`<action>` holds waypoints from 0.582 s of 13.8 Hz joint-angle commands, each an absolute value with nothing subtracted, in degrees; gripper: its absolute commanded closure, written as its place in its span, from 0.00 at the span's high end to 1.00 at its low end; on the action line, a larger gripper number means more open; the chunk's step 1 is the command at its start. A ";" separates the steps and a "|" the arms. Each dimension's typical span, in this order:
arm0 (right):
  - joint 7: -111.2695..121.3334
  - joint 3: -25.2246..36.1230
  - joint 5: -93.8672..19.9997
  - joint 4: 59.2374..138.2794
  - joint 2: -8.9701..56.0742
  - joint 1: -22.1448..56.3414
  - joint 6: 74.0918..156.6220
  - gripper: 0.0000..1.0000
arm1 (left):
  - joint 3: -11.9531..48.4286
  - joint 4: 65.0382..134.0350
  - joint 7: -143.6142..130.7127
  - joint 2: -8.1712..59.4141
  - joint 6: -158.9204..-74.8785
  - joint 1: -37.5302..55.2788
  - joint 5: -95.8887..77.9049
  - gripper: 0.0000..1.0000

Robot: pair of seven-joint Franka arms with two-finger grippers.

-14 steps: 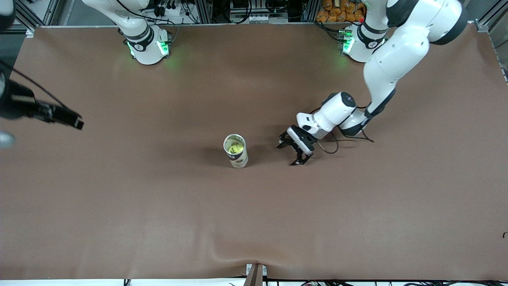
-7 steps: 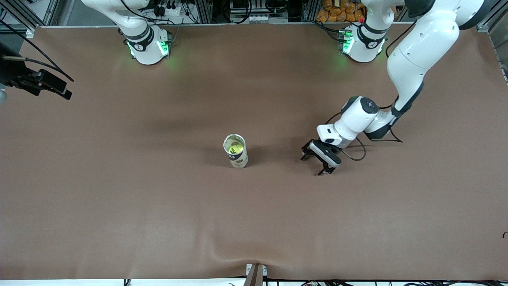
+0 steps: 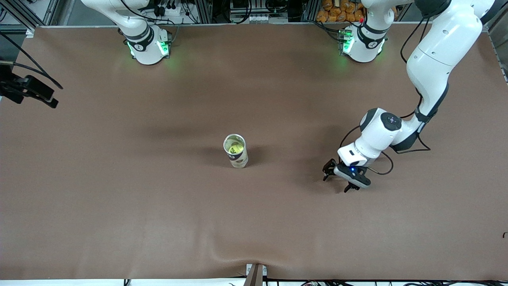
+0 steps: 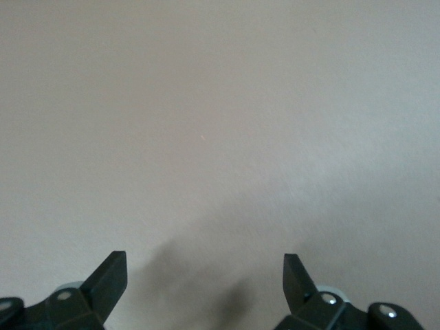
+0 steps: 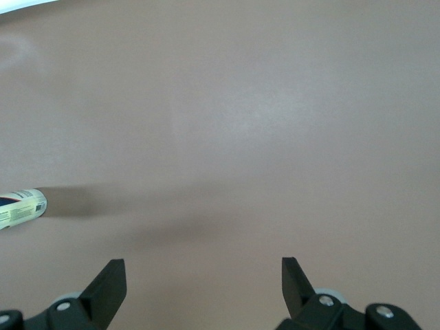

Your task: Insert tennis ball vertically with right arm

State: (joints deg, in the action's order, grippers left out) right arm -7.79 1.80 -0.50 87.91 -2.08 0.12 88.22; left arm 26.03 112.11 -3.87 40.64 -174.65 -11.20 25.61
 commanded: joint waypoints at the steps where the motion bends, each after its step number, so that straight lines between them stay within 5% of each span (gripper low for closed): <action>1: -7.21 2.72 -0.44 85.78 -0.62 1.66 85.61 1.00 | 26.54 106.63 -5.27 39.99 -166.32 -10.90 23.04 1.00; 8: -6.86 2.72 0.09 86.13 -0.62 2.11 84.81 1.00 | 28.65 88.44 -5.27 35.86 -130.66 -11.86 17.49 1.00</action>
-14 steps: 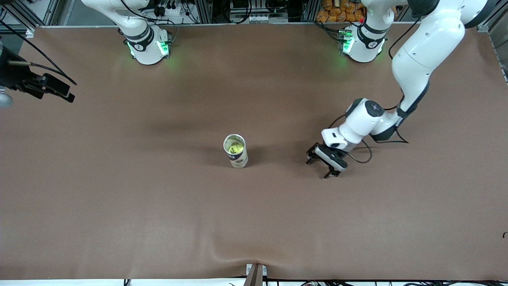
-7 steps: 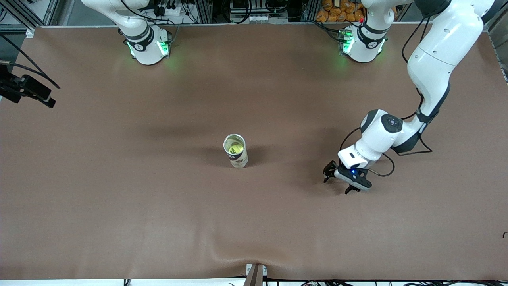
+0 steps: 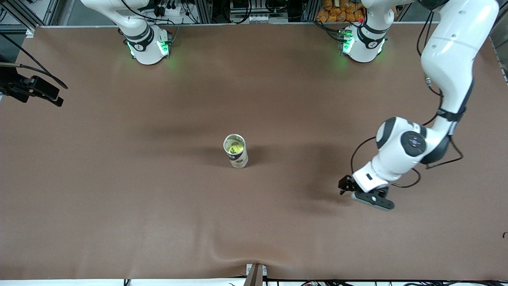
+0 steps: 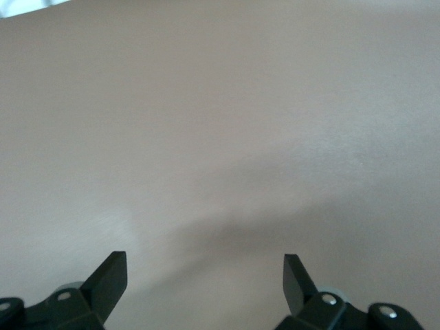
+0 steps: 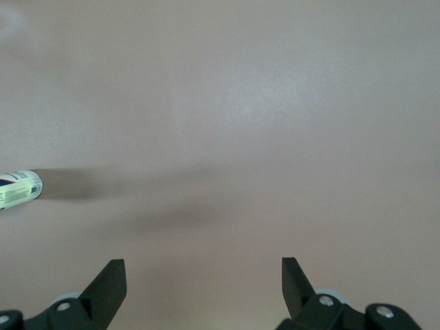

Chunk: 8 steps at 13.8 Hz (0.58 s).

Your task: Insert tennis ball vertically with right arm

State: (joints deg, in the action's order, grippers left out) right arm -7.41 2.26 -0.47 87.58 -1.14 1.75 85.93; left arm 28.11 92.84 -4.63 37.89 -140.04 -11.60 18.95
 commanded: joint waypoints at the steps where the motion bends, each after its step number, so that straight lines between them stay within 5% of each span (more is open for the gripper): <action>1: -6.86 2.64 0.09 86.13 -0.62 2.11 84.90 1.00 | 28.57 86.68 -5.36 34.38 -126.52 -11.87 16.45 1.00; 8: -6.86 2.64 -0.79 86.13 -0.62 0.53 85.34 1.00 | 28.04 84.11 -8.42 21.03 -106.29 -13.09 13.10 1.00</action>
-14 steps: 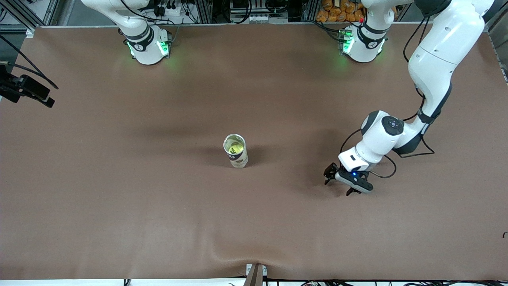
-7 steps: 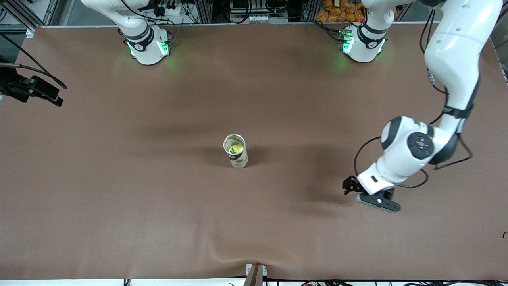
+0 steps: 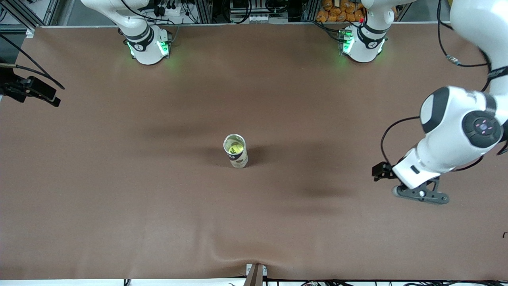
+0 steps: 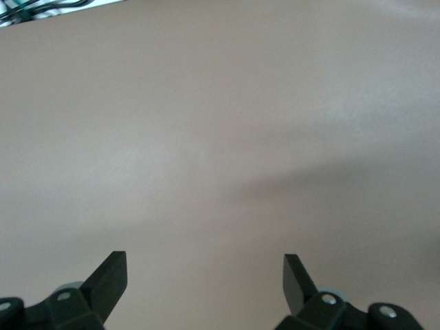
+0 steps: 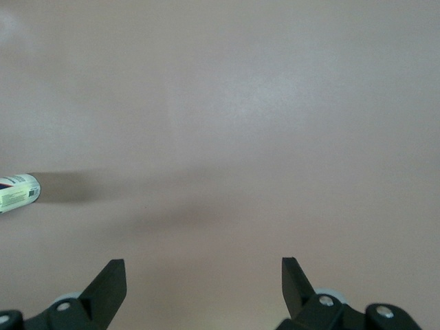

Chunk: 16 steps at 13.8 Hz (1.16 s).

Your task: Insert tennis ball vertically with right arm

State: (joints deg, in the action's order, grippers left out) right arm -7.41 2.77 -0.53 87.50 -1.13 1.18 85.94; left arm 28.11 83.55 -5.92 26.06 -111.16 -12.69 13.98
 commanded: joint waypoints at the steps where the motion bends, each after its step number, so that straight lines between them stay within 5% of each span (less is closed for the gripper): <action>1: -6.86 2.64 -0.79 86.22 -0.62 0.53 85.34 1.00 | 28.21 84.11 -11.13 18.31 -103.56 -13.18 13.10 1.00; 12: -6.86 2.72 -0.70 86.31 -0.70 0.61 84.90 1.00 | 27.42 83.85 -12.92 4.66 -94.14 -18.36 5.54 1.00; 16: -6.86 2.64 -0.70 86.31 -0.62 0.62 84.81 1.00 | 10.77 84.46 -13.97 2.81 -89.21 -2.76 4.57 1.00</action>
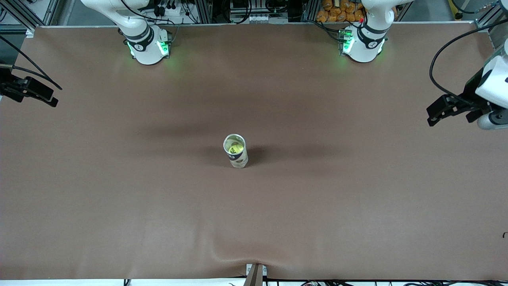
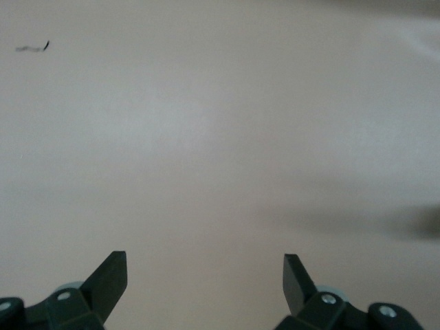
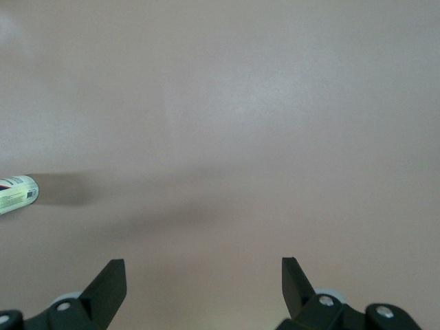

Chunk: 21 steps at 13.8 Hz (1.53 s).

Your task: Insert tennis ball vertically with right arm

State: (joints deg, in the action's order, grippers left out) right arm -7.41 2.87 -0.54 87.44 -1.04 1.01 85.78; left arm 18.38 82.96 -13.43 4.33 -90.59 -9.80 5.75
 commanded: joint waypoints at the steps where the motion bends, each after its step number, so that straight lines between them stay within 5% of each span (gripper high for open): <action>1: -6.86 2.72 -0.70 86.31 -0.62 0.62 84.81 1.00 | 7.59 84.55 -13.80 2.55 -88.86 -0.29 3.79 1.00; 4: -6.86 2.64 -0.70 86.40 -0.62 0.62 84.73 1.00 | 2.11 85.25 -12.84 2.20 -88.86 2.90 0.98 1.00; 12: -6.86 2.64 -0.70 86.40 -0.62 0.70 84.46 1.00 | 7.03 93.86 -11.87 -4.92 -88.95 0.09 -0.88 1.00; 21: -6.94 2.64 -0.70 86.40 -0.62 0.62 84.11 1.00 | 6.24 88.16 -8.35 -3.78 -84.64 -1.05 0.00 1.00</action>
